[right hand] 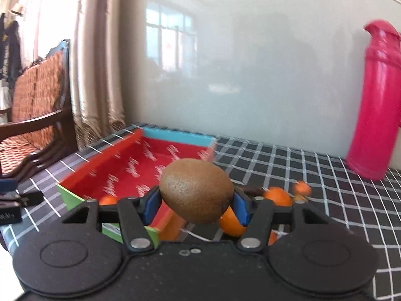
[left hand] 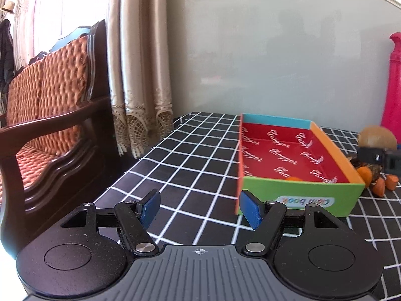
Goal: Organize fruits
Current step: 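Lower the kiwi into the red box and open the right tool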
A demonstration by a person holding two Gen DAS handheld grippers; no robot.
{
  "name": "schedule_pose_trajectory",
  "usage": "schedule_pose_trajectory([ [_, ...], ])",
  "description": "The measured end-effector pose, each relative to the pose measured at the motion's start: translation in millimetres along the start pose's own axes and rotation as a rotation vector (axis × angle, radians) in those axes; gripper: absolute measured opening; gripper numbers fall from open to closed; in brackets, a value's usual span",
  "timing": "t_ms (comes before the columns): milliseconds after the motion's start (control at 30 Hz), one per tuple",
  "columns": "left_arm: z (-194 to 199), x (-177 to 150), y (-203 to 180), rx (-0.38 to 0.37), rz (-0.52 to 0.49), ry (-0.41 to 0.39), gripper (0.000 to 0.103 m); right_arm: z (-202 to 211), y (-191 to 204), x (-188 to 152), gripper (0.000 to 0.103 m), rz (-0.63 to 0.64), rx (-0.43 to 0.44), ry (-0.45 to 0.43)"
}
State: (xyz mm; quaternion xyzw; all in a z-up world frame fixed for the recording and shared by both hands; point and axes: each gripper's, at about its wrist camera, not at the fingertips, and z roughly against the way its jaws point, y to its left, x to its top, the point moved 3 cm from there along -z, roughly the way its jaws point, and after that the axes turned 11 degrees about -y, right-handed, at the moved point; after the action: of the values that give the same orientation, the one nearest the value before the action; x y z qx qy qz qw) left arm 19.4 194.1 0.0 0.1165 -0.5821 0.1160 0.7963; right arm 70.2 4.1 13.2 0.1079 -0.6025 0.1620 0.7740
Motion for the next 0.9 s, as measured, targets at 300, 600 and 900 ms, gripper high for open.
schedule_pose_trajectory([
  [300, 1, -5, 17, 0.020, 0.009, 0.008, 0.069, -23, 38, -3, 0.058, 0.030, 0.049, -0.002],
  [600, 2, 0, 10, 0.002, 0.021, -0.009, 0.069, -10, 50, -6, 0.081, 0.163, 0.008, -0.058],
  [900, 9, 14, -33, -0.077, 0.001, -0.049, 0.069, 14, -14, 8, 0.081, 0.081, -0.098, -0.090],
])
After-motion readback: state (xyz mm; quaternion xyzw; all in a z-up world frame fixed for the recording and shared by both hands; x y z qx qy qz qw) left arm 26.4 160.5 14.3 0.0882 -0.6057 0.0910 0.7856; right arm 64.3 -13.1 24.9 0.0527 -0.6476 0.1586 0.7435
